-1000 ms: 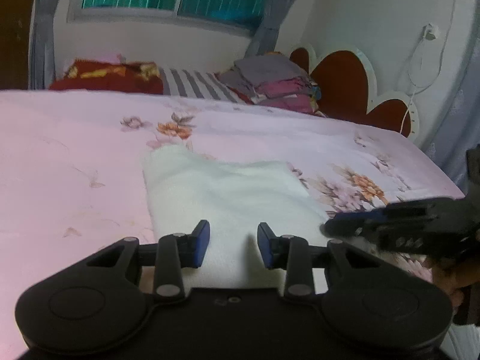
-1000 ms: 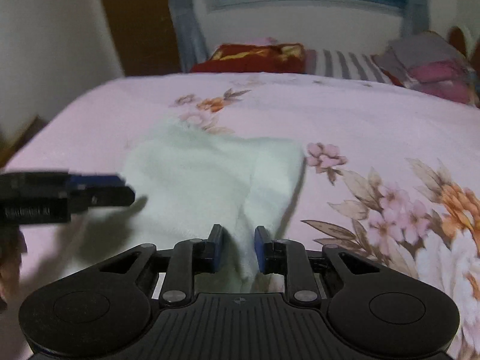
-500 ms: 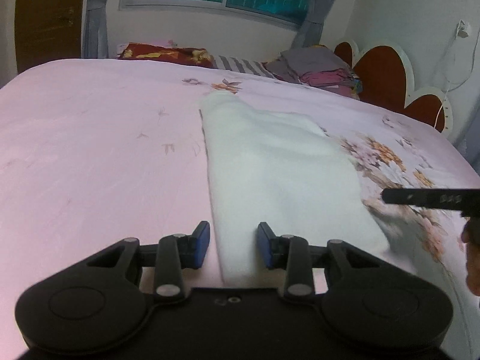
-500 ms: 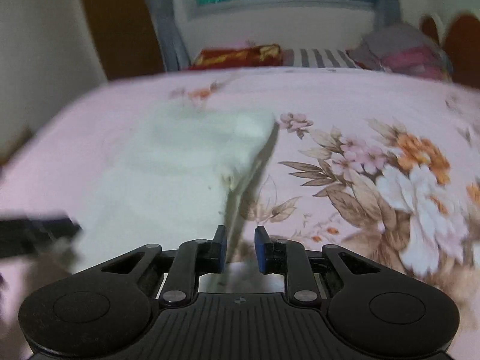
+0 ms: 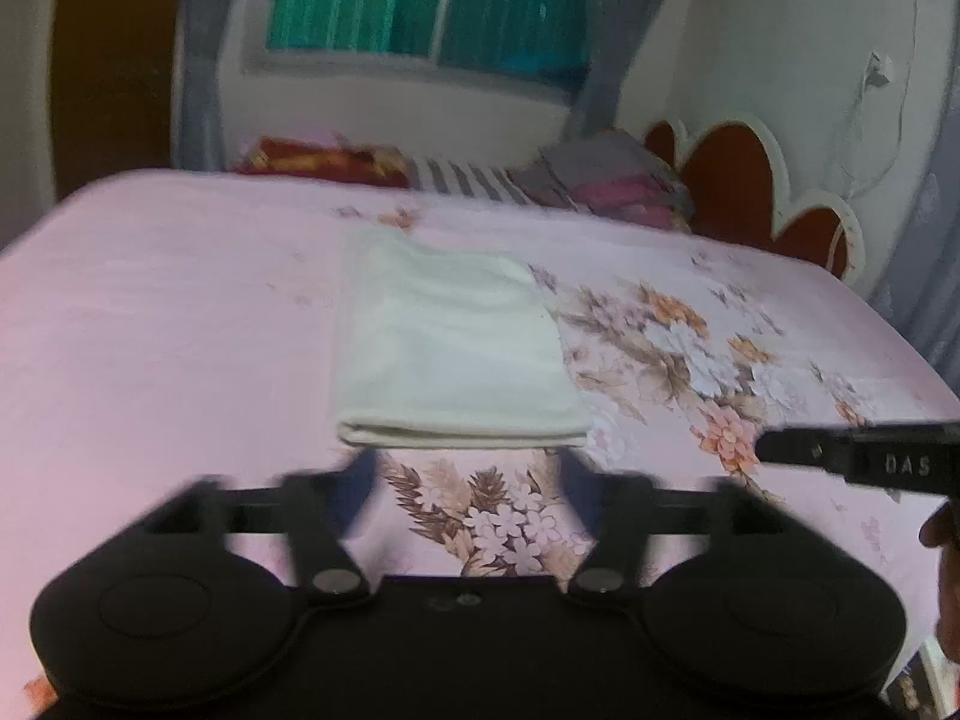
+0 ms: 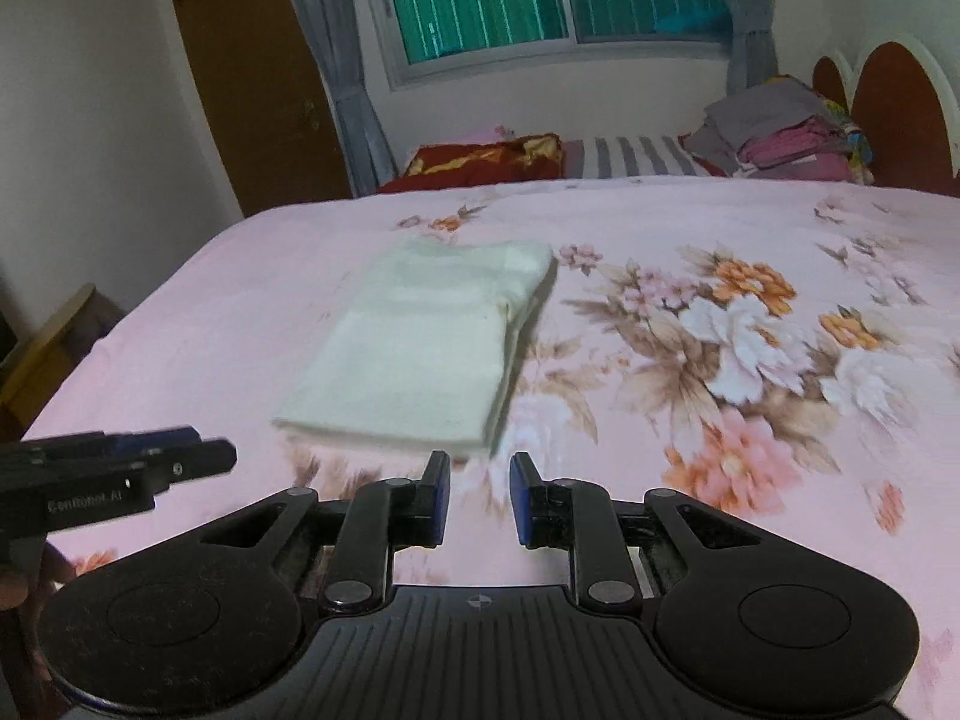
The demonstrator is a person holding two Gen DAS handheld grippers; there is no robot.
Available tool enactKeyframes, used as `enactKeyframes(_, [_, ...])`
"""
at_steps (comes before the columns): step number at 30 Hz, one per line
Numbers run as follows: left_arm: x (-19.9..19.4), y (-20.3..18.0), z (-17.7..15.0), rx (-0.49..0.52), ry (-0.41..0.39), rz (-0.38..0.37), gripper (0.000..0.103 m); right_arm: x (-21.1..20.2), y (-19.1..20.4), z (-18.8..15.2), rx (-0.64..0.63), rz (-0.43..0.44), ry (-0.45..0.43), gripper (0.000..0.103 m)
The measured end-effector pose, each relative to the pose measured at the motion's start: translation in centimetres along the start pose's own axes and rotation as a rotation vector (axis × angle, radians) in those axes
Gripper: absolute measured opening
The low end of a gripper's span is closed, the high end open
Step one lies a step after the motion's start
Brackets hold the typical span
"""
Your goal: Fold small clothes
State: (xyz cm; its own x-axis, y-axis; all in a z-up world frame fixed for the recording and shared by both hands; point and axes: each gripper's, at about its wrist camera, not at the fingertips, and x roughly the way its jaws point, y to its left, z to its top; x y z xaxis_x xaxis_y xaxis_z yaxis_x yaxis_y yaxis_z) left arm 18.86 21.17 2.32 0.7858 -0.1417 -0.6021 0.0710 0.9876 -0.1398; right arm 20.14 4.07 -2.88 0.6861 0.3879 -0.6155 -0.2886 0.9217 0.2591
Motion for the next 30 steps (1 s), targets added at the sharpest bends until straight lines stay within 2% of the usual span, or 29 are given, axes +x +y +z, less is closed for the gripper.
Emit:
enactKeyframes(1, [-1.1, -0.4, -0.3, 0.004, -0.029, 0.016, 0.102, -0.7, 0.1, -0.4, 0.004, -0.005, 0.002, 0.022])
enactKeyframes(2, [-2.2, -0.8, -0.6, 0.011, -0.053, 0.033, 0.103, -1.6, 0.2, -0.8, 0.007, -0.016, 0.004, 0.049])
enactKeyframes(3, [-3.3, -1.2, -0.8, 0.024, -0.064, 0.051, 0.103, -2.3, 0.4, -1.2, 0.011, -0.039, -0.002, 0.102])
enactKeyframes(5, [-4.7, -1.8, -1.1, 0.028, -0.049, 0.056, 0.103, -4.6, 0.8, -2.3, 0.006, -0.081, -0.08, 0.103])
enactKeyframes(8, [-7.0, -2.3, -1.5, 0.026, -0.046, 0.043, 0.103, -6.1, 1.2, -3.0, 0.009, -0.093, -0.061, 0.103])
enactKeyframes(14, [-10.9, -3.8, -2.4, 0.04, -0.08, 0.048, 0.103, -9.3, 3.0, -4.7, 0.001, -0.087, -0.092, 0.103])
enactKeyframes(23, [-12.9, -4.7, -3.5, 0.031, -0.108, 0.053, 0.103, -14.9, 5.2, -6.4, -0.042, -0.115, -0.151, 0.103])
enactKeyframes(30, [-13.9, -5.2, -3.9, 0.039, -0.129, 0.035, 0.103, -16.5, 5.6, -6.9, -0.052, -0.128, -0.167, 0.103])
